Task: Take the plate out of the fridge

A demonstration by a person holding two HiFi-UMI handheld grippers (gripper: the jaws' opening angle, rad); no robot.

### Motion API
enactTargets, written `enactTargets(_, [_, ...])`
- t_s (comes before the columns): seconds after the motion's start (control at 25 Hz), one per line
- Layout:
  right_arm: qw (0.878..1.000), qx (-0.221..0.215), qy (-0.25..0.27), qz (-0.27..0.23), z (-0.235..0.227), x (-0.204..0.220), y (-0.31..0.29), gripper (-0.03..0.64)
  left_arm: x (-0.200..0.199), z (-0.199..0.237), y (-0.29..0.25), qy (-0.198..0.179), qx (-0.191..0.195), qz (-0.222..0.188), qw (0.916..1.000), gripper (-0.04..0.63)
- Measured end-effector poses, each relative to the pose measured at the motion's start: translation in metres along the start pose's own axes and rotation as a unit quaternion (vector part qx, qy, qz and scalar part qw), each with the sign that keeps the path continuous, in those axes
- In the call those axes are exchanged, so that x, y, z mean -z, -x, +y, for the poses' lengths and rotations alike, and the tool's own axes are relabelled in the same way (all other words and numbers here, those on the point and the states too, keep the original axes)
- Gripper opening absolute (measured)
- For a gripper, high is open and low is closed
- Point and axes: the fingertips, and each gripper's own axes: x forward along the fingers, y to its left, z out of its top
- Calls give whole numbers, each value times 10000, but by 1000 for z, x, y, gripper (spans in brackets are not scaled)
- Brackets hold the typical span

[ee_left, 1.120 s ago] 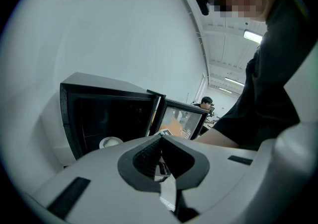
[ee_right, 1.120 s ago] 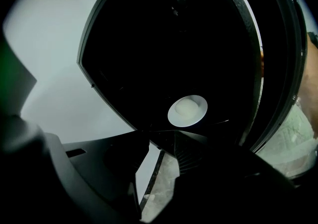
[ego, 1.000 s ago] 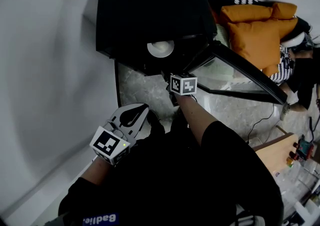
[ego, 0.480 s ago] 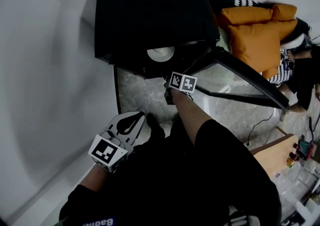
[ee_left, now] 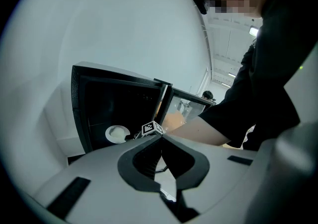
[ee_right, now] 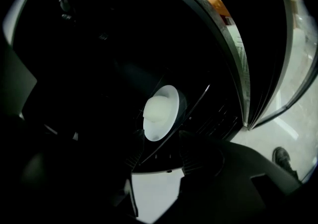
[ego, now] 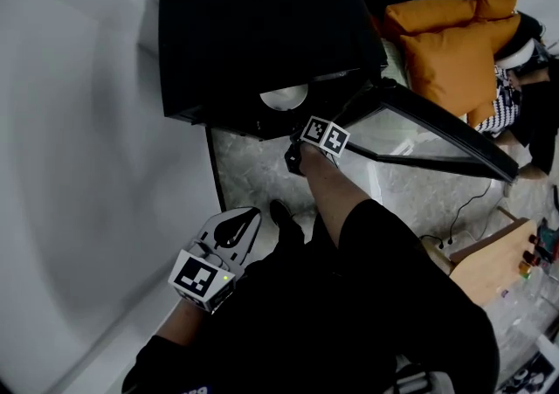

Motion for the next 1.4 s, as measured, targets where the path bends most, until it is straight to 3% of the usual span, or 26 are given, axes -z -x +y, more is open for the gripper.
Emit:
enactTargets(0.4, [9930, 276, -1094, -343, -23, 0, -21, 199, 18, 9, 8, 128, -27, 175, 9998, 8])
enactTargets(0.68, [9847, 183, -1639, -566, -30, 0, -34, 199, 32, 14, 12, 202, -20, 310, 9993, 8])
enactTargets(1.16, [9803, -12, -1862, -660, -40, -1, -39, 199, 41, 16, 13, 256, 25, 499, 9984, 8])
enactTargets(1.4, [9794, 26, -1888, -712, -44, 1, -31, 198, 45, 14, 11, 93, 131, 515, 9985, 8])
